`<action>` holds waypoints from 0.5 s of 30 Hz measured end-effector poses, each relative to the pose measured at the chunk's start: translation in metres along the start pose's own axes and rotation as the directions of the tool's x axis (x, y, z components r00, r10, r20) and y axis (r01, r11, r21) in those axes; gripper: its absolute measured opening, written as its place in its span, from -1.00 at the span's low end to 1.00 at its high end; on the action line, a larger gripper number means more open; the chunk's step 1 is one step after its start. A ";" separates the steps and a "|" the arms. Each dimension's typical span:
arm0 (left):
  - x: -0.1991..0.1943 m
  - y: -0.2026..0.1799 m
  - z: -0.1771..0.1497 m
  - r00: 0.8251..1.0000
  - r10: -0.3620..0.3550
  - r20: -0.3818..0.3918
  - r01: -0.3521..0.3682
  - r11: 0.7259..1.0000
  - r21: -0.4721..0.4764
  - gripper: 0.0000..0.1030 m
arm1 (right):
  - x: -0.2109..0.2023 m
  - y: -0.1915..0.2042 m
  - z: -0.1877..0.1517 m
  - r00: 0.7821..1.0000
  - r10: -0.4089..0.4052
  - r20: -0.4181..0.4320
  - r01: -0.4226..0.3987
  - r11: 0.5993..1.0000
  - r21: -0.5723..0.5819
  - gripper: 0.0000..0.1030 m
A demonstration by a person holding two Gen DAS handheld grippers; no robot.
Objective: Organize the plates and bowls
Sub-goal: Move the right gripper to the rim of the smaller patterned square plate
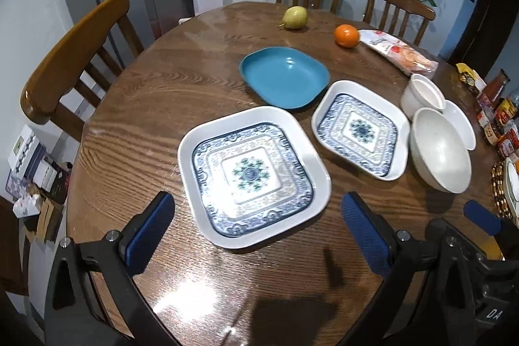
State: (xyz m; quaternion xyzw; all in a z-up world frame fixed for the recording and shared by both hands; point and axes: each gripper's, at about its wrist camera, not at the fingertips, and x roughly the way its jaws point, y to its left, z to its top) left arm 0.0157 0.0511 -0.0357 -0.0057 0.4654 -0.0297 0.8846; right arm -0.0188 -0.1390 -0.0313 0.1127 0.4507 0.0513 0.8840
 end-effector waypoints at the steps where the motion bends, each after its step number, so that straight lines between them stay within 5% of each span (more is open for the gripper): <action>1: 0.003 0.003 0.000 1.000 0.004 -0.005 -0.004 1.000 -0.004 0.98 | 0.003 0.002 0.000 1.000 0.009 -0.005 -0.009 1.000 -0.002 1.00; 7: 0.022 0.027 -0.002 0.999 0.004 -0.046 -0.005 0.999 -0.032 0.98 | 0.023 0.012 -0.001 0.998 0.047 -0.040 -0.048 0.999 -0.010 0.97; 12: 0.039 0.046 -0.002 0.998 0.018 -0.067 -0.022 0.998 -0.067 0.94 | 0.044 0.017 0.004 0.994 0.076 -0.074 -0.078 0.997 -0.017 0.70; 15: 0.050 0.050 0.000 0.996 0.008 -0.087 -0.014 0.997 -0.071 0.73 | 0.059 0.023 0.007 0.990 0.098 -0.098 -0.101 0.995 -0.023 0.51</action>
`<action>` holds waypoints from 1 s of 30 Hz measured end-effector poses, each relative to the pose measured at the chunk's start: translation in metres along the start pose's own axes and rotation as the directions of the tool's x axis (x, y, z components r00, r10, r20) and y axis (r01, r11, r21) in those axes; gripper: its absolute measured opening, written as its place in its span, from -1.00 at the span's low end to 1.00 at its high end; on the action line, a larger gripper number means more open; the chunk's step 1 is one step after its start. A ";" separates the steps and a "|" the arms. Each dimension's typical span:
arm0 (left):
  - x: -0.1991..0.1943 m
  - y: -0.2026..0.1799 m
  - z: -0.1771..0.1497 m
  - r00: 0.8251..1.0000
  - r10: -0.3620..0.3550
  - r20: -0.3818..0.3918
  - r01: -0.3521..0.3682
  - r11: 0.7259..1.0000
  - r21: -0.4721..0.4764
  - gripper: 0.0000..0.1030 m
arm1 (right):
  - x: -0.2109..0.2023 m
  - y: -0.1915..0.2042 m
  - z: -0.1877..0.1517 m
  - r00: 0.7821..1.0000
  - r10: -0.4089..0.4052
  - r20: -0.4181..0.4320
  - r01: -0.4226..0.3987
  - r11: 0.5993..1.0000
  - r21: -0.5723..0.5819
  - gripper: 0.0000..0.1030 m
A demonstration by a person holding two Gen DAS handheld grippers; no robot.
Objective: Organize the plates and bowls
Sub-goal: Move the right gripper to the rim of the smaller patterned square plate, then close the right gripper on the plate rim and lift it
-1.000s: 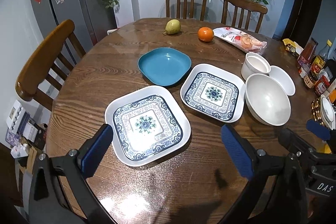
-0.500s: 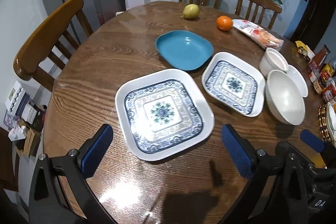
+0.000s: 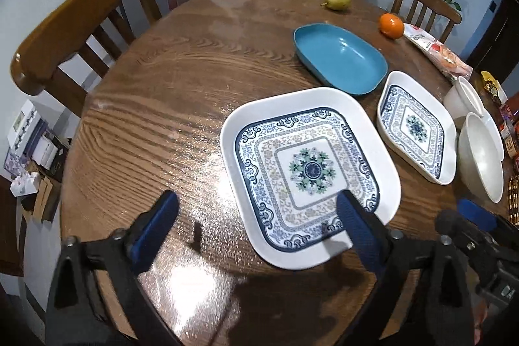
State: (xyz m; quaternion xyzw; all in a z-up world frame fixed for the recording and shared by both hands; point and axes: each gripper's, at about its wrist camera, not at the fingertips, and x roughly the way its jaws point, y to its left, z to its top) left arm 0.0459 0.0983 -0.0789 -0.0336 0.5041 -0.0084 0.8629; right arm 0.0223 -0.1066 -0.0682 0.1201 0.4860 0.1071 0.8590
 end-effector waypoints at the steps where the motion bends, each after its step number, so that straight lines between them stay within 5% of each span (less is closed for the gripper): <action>1: 0.003 0.001 0.001 1.000 -0.003 -0.009 0.003 1.000 -0.001 0.68 | 0.007 0.002 0.002 1.000 0.012 -0.012 -0.012 1.000 -0.001 0.42; 11: 0.030 0.012 0.006 0.996 -0.063 -0.066 0.060 0.997 -0.046 -0.21 | 0.056 0.027 0.019 0.996 0.021 -0.081 -0.026 0.998 -0.060 -0.14; 20: 0.029 0.012 0.006 0.998 -0.038 -0.042 0.037 0.999 -0.013 -0.41 | 0.073 0.028 0.020 0.995 -0.001 -0.104 -0.010 0.995 -0.102 -0.83; 23: 0.029 0.017 0.007 0.998 -0.045 -0.045 0.045 0.999 -0.012 -0.63 | 0.071 0.022 0.017 0.994 0.012 -0.107 -0.020 0.997 -0.075 -0.84; 30: 0.011 0.009 -0.007 0.998 -0.051 -0.049 0.054 0.996 0.072 -0.63 | 0.042 0.013 -0.011 0.988 0.075 -0.134 -0.080 0.996 -0.035 -0.82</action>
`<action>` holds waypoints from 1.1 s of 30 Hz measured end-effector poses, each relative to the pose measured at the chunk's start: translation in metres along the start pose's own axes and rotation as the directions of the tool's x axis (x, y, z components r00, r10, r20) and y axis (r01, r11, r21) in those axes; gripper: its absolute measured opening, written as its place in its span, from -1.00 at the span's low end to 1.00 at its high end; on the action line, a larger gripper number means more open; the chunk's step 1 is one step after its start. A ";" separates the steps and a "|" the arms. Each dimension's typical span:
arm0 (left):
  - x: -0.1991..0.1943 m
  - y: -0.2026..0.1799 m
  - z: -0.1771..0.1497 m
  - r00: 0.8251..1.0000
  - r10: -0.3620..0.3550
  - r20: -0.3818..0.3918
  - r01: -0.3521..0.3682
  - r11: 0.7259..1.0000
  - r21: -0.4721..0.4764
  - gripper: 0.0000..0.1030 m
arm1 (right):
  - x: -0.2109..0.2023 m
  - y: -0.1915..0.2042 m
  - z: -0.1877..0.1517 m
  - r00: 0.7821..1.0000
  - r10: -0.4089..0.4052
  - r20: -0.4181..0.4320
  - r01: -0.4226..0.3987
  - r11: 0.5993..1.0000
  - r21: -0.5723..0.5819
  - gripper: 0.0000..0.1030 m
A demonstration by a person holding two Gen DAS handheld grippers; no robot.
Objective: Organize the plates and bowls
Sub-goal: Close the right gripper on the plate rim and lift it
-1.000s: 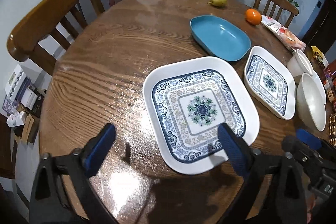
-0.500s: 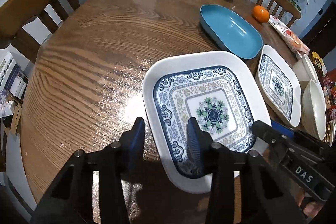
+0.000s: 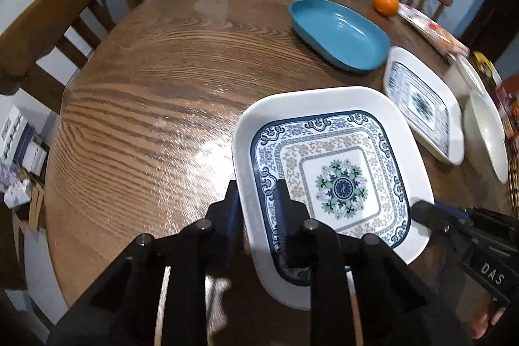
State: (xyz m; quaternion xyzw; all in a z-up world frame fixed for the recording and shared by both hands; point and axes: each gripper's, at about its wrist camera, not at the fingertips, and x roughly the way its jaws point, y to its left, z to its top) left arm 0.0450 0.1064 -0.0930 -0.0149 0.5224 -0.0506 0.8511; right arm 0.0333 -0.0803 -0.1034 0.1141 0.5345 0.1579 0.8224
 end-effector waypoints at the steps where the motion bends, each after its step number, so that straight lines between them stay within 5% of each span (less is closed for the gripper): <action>1: -0.003 -0.004 -0.002 1.000 0.001 0.003 -0.001 1.000 0.016 -0.62 | -0.005 -0.002 -0.007 1.000 0.011 -0.006 -0.011 1.000 0.009 -0.82; 15: -0.019 -0.082 -0.046 0.999 -0.027 -0.025 0.032 0.969 0.245 -0.64 | -0.054 -0.039 -0.097 0.996 0.049 -0.076 -0.040 0.993 0.111 -0.74; 25: -0.012 -0.098 -0.059 0.998 0.000 -0.056 0.015 0.964 0.264 -0.60 | -0.055 -0.053 -0.115 0.991 0.062 -0.119 -0.046 0.990 0.132 -0.68; 28: -0.015 -0.098 -0.057 0.999 0.015 -0.039 -0.004 0.966 0.260 -0.36 | -0.058 -0.053 -0.112 0.992 0.044 -0.116 -0.032 0.994 0.107 -0.63; 30: -0.020 -0.095 -0.053 1.000 0.023 -0.016 -0.018 0.969 0.248 0.09 | -0.067 -0.056 -0.110 0.995 0.034 -0.091 -0.026 0.995 0.093 -0.52; 33: -0.028 -0.087 -0.043 0.999 0.035 0.018 -0.038 0.974 0.225 0.24 | -0.076 -0.065 -0.100 0.998 0.029 -0.047 -0.023 0.992 0.122 -0.36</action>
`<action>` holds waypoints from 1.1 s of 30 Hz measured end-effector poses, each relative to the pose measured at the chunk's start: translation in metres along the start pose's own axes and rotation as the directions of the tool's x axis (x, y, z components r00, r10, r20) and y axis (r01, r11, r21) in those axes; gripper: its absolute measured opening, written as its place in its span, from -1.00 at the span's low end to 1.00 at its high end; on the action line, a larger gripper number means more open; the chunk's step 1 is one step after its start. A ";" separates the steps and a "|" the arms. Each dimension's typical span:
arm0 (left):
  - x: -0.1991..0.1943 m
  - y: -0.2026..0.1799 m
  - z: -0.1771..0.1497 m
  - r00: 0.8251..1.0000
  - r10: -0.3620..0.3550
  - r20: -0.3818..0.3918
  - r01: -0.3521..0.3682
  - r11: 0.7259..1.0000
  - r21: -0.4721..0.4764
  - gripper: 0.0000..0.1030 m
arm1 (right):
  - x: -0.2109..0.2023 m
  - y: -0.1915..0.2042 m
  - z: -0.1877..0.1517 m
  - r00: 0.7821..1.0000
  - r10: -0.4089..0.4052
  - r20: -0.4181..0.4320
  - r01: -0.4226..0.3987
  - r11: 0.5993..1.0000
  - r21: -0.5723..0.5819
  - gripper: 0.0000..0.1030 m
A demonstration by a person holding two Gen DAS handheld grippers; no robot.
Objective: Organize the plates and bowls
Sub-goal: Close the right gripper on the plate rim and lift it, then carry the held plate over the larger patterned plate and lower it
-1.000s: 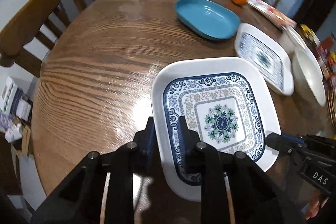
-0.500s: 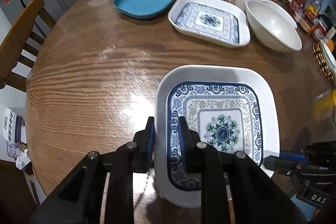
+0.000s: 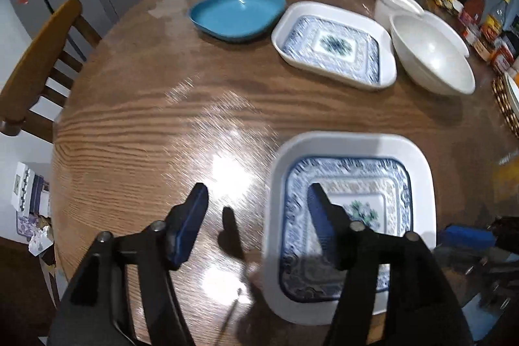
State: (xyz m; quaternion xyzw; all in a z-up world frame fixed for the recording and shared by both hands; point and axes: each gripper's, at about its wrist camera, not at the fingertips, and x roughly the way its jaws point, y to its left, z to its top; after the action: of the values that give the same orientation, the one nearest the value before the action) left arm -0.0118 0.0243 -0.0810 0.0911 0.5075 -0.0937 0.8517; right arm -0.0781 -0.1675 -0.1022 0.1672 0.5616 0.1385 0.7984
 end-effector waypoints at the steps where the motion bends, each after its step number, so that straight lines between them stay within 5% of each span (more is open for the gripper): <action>1: -0.001 0.003 0.003 1.000 0.003 0.005 -0.003 1.000 -0.007 0.24 | -0.002 -0.002 0.004 1.000 -0.002 0.014 0.002 1.000 0.013 -0.33; 14: 0.022 0.008 0.079 0.993 -0.112 0.046 0.114 0.993 -0.043 0.35 | 0.000 -0.023 0.078 0.978 -0.025 0.207 -0.021 0.976 0.217 -0.22; 18: 0.026 0.003 0.085 0.989 -0.141 0.034 0.141 0.990 -0.009 0.35 | 0.013 -0.011 0.083 0.985 0.006 0.171 -0.039 0.980 0.194 -0.22; 21: 0.028 0.000 0.077 0.987 -0.161 0.002 0.161 0.986 0.045 0.35 | 0.016 -0.006 0.078 0.992 -0.057 0.115 0.042 0.990 0.132 -0.22; 28: 0.032 0.012 0.070 0.984 -0.177 -0.017 0.178 0.983 0.045 0.35 | 0.032 0.012 0.066 0.986 0.168 0.006 -0.168 0.983 0.070 -0.22; 33: 0.038 0.013 0.081 0.984 -0.178 -0.007 0.178 0.983 0.041 0.36 | 0.062 0.028 0.084 0.984 0.175 -0.009 -0.175 0.984 0.043 -0.22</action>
State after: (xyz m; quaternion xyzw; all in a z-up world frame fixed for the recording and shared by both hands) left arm 0.0776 0.0138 -0.0763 0.0631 0.5130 -0.1797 0.8370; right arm 0.0206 -0.1266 -0.1169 0.2316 0.5524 0.1974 0.7761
